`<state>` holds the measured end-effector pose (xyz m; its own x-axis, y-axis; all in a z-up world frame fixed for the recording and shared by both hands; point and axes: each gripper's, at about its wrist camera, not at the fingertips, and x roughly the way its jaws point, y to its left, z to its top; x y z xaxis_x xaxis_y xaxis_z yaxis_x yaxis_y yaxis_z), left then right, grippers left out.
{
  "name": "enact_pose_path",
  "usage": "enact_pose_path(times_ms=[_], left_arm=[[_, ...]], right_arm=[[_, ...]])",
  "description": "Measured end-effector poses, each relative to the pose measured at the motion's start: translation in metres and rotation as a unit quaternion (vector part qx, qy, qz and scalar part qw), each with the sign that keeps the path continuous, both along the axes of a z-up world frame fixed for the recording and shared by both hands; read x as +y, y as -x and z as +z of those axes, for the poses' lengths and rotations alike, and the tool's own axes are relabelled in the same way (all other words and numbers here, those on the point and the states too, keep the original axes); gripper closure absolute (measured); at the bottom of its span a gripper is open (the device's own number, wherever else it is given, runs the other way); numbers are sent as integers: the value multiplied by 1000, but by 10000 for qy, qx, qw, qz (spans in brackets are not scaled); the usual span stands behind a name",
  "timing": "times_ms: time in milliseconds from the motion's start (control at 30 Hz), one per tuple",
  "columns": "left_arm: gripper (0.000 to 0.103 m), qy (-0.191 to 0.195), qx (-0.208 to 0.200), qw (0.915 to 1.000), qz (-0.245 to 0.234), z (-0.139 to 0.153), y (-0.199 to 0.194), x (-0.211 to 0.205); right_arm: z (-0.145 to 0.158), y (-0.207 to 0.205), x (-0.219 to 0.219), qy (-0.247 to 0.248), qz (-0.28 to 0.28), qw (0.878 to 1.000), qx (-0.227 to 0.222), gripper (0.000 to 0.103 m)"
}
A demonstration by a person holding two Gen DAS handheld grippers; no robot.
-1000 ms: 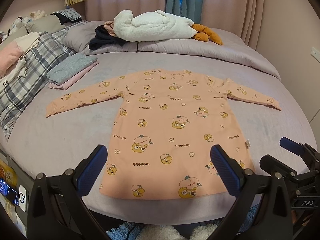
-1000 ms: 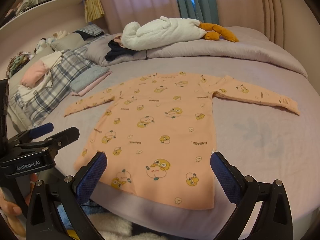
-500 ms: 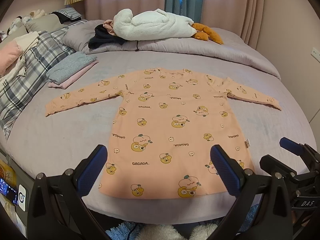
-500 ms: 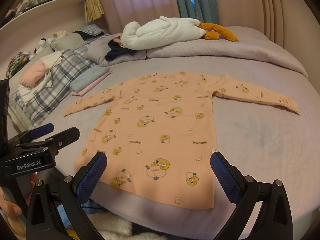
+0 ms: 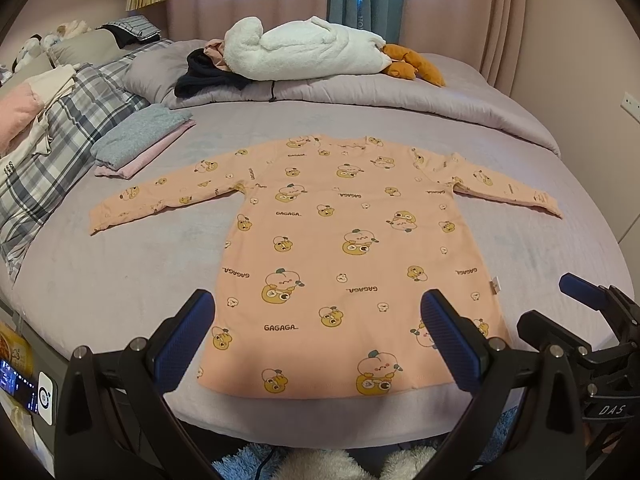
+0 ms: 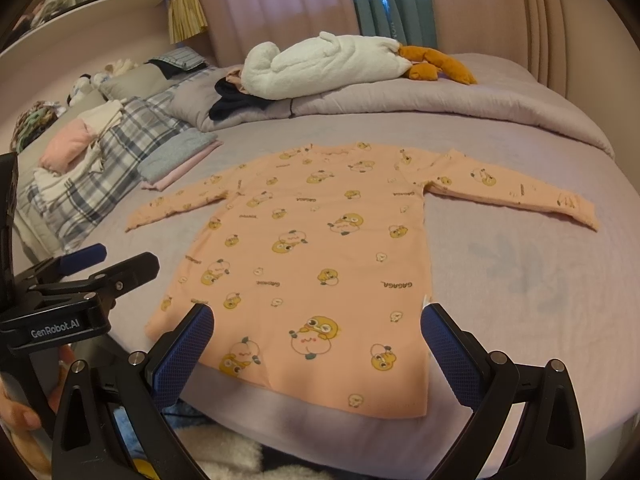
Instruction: Fold small clothes
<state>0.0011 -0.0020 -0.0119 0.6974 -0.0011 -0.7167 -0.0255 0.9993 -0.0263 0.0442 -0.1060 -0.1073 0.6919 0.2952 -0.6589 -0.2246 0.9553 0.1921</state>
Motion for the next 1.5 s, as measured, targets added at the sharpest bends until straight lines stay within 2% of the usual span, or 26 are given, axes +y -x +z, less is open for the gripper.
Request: enact_pose_path(times_ms=[1233,1400,1500], left_arm=[[0,-14,85,10000,-46,-6,-3,-4],[0,87,139,9998,-72,-10,-6,-4],[0,307,239,9992,-112,-15,-10,-1]], right_arm=[[4,-1,-7,-52,-48,10000,8,1],[3,0,-10,-67,-61,10000,12,1],[-1,-1,-15,-84,-92,9999,29,1]])
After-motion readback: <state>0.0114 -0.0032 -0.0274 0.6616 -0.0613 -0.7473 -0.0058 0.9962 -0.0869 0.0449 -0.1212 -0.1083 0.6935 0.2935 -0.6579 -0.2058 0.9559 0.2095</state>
